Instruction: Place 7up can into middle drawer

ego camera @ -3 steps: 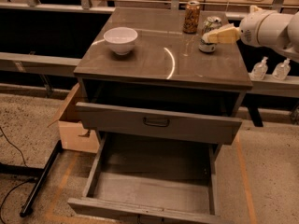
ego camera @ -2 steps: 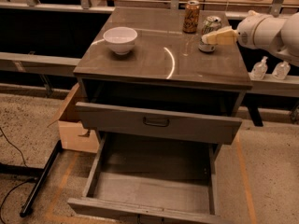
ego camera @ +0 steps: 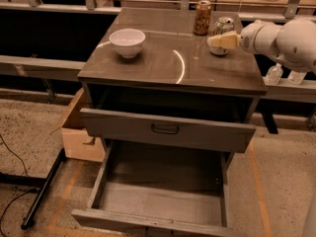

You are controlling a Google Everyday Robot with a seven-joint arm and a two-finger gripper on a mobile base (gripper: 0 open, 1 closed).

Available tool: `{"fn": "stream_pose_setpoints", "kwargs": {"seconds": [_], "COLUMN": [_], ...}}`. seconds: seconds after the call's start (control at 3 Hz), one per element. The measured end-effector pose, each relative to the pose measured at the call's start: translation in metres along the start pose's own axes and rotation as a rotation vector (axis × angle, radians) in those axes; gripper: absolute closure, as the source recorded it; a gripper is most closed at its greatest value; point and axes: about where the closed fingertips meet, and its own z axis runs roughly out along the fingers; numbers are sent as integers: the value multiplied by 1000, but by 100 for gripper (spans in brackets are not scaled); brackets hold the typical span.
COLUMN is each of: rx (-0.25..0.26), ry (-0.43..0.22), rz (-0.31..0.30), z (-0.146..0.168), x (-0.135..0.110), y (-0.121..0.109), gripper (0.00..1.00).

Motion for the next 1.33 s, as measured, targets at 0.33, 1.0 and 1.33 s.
{"fn": "stream_pose_setpoints", "kwargs": {"seconds": [0.33, 1.0, 1.33], "rx": [4, 5, 20], "ry": [-9, -9, -29], "rz": [23, 44, 57], "z": [28, 61, 60], "x": [9, 25, 23], "y": [6, 19, 19], "gripper": [0, 42, 65]}}
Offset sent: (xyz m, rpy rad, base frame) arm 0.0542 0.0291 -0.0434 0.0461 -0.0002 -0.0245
